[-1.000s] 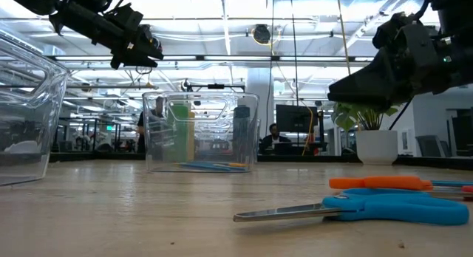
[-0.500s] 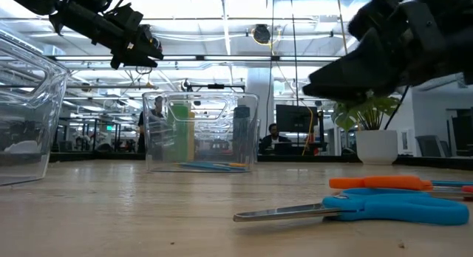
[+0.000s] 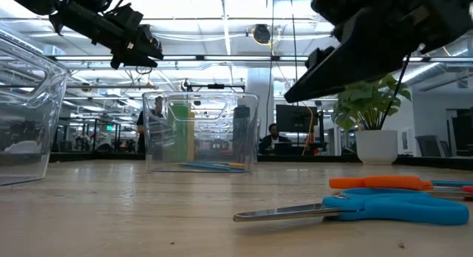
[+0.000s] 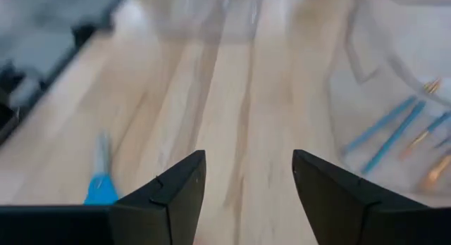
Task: Pick & Place Paint Supplies
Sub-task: Put the blue paintbrush into the middle transparent bin
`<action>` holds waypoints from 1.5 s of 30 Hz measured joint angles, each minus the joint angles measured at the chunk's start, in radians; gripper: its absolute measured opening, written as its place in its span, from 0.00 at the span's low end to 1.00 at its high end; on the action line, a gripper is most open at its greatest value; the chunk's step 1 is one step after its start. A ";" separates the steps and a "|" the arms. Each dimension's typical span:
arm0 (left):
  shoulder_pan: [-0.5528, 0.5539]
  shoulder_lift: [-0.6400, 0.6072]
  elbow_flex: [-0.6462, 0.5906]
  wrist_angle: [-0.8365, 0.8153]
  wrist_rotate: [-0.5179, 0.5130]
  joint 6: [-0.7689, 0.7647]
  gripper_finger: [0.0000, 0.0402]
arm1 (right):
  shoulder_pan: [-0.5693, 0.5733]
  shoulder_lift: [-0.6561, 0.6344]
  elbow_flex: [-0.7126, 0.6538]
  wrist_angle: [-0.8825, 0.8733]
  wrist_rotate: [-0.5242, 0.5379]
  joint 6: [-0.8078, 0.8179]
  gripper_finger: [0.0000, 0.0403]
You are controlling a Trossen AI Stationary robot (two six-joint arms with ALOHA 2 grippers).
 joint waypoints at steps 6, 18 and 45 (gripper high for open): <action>0.000 0.000 0.000 0.000 0.000 0.000 0.53 | 0.059 -0.001 0.144 -0.423 0.020 0.003 0.53; 0.000 0.000 0.000 0.000 0.000 0.000 0.53 | 0.119 0.001 0.093 -0.647 -0.047 0.176 0.51; 0.000 0.000 0.000 0.000 0.000 0.000 0.53 | -0.014 0.000 -0.129 -0.348 0.047 0.019 0.14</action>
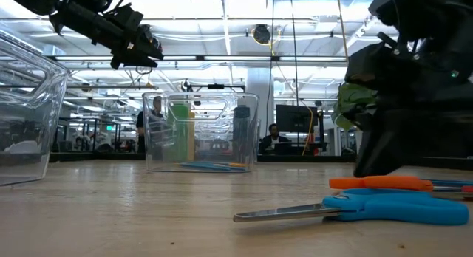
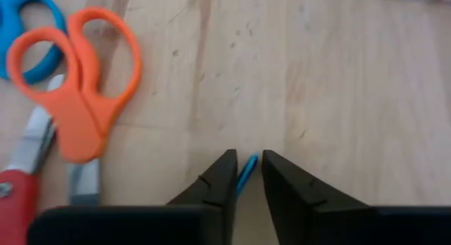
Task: Pick & Place Paint Supplies
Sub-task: Put the blue paintbrush into the middle transparent bin
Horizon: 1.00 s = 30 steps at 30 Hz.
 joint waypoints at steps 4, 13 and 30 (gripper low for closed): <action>0.000 0.000 0.000 0.000 0.000 0.000 0.53 | -0.035 0.003 -0.002 0.065 -0.001 -0.058 0.06; 0.000 0.000 0.000 0.000 0.000 0.000 0.53 | -0.084 0.004 0.004 0.120 0.012 -0.125 0.00; 0.000 0.000 0.000 0.000 0.000 0.000 0.53 | -0.080 -0.078 0.008 0.208 -0.058 -0.133 0.28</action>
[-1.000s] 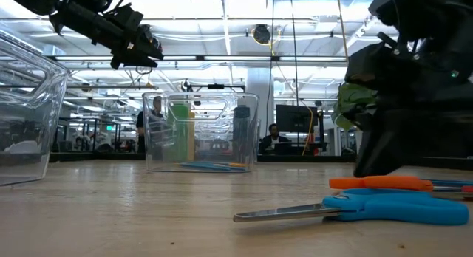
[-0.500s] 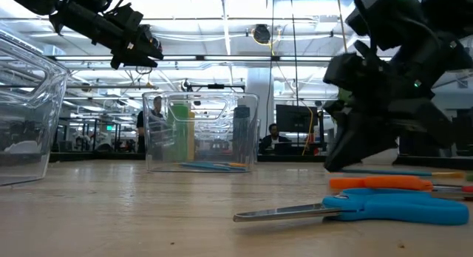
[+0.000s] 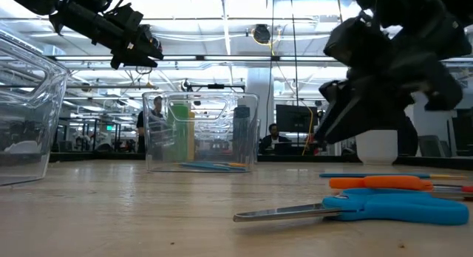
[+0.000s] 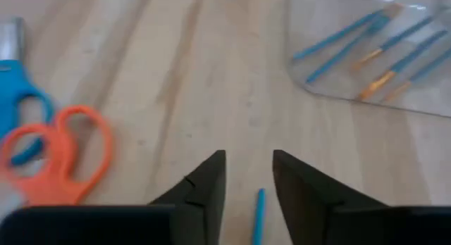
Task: Pick & Place Paint Supplies
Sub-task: Put the blue paintbrush into the middle transparent bin
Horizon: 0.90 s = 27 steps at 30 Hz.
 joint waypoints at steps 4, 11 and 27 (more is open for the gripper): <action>0.000 0.000 0.000 0.000 0.000 0.000 0.53 | 0.001 -0.077 0.000 -0.128 -0.054 0.054 0.37; 0.000 0.000 0.000 0.000 0.000 0.000 0.53 | 0.056 -0.227 0.000 -0.544 -0.048 0.231 0.38; 0.000 0.000 0.000 0.000 0.000 0.000 0.53 | 0.165 -0.251 -0.185 -0.551 0.006 0.467 0.29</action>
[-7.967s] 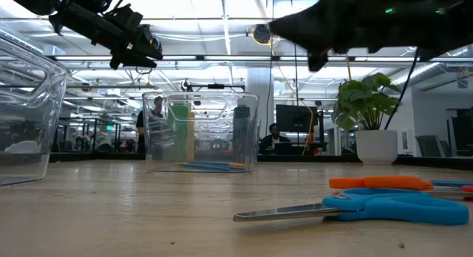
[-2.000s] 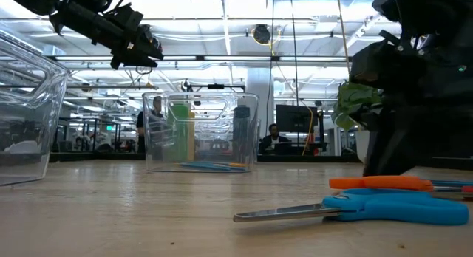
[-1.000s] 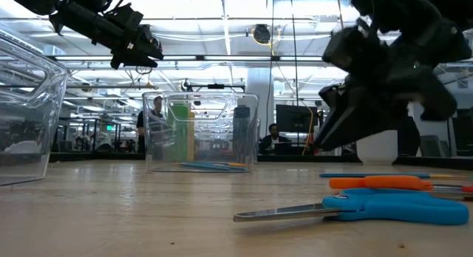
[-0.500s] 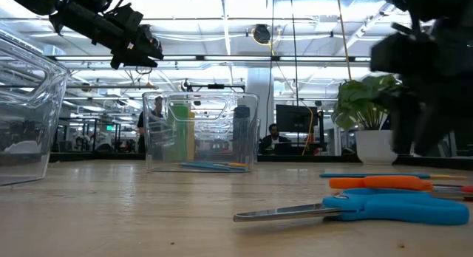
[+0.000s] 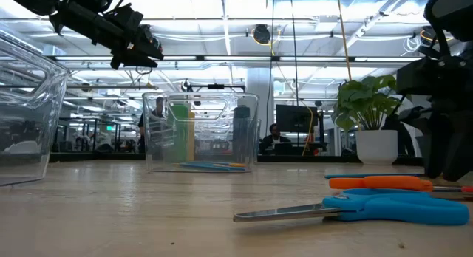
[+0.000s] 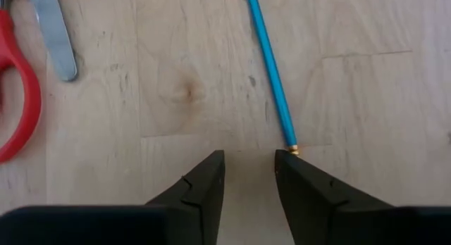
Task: Pick & Place Paint Supplies
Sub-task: Put the blue paintbrush into the middle transparent bin
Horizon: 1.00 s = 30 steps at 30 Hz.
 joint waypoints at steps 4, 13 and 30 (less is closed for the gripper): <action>0.000 0.000 0.000 0.000 0.000 0.000 0.53 | 0.000 -0.001 0.000 -0.003 -0.004 -0.009 0.26; 0.000 0.000 0.000 0.000 0.000 0.000 0.53 | -0.001 -0.059 0.056 -0.025 -0.009 -0.075 0.28; 0.000 0.000 0.000 0.000 0.000 0.000 0.53 | -0.015 -0.114 0.039 -0.068 0.073 -0.143 0.25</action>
